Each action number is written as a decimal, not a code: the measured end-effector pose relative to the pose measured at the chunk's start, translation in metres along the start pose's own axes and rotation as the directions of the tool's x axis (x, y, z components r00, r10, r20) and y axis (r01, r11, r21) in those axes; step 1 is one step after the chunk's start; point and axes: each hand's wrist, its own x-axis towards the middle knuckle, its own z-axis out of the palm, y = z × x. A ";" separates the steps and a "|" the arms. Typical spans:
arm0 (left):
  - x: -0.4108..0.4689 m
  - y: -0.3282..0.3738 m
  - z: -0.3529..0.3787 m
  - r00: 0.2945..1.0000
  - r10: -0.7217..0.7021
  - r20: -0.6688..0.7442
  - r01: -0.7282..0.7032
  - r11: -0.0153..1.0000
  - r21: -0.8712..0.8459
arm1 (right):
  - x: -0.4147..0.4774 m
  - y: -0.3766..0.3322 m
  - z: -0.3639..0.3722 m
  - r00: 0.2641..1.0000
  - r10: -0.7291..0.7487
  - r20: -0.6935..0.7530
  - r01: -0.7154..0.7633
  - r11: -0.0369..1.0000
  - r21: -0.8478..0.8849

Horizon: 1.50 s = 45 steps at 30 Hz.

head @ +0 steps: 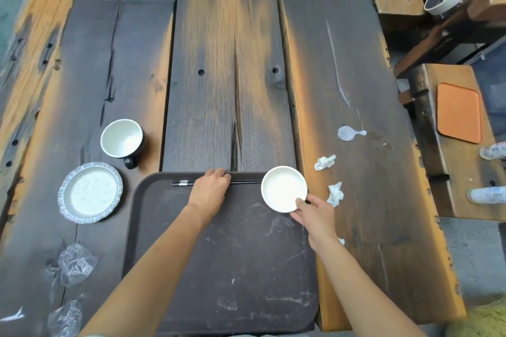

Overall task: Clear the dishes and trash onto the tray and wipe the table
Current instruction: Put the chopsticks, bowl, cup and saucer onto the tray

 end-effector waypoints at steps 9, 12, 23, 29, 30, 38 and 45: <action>-0.004 0.003 -0.003 1.000 -0.020 0.003 0.020 1.000 0.011 | -0.002 -0.004 -0.007 0.998 0.004 0.065 -0.004 1.000 -0.003; -0.008 0.001 0.000 0.999 -0.030 -0.019 0.030 1.000 0.001 | -0.006 -0.004 -0.009 0.996 -0.094 0.001 0.094 0.987 -0.128; -0.051 -0.040 -0.009 0.950 -0.271 -0.157 0.202 0.913 -0.355 | -0.033 -0.048 0.005 0.843 -0.534 0.067 0.467 0.664 -0.584; -0.098 -0.114 -0.013 0.860 -0.491 -0.142 0.339 0.756 -0.560 | -0.047 -0.068 0.077 0.760 -0.604 0.239 0.619 0.562 -0.548; -0.107 -0.129 -0.014 0.839 -0.529 -0.130 0.370 0.728 -0.577 | -0.052 -0.071 0.094 0.756 -0.594 0.276 0.634 0.558 -0.535; -0.167 -0.236 -0.005 0.648 -0.759 0.054 0.567 0.434 -0.700 | -0.083 -0.052 0.251 0.834 -0.146 0.532 0.408 0.812 -0.417; -0.168 -0.294 0.024 0.478 -0.719 0.505 0.459 -0.286 -0.841 | -0.102 -0.037 0.352 0.826 0.022 0.563 0.229 0.900 -0.371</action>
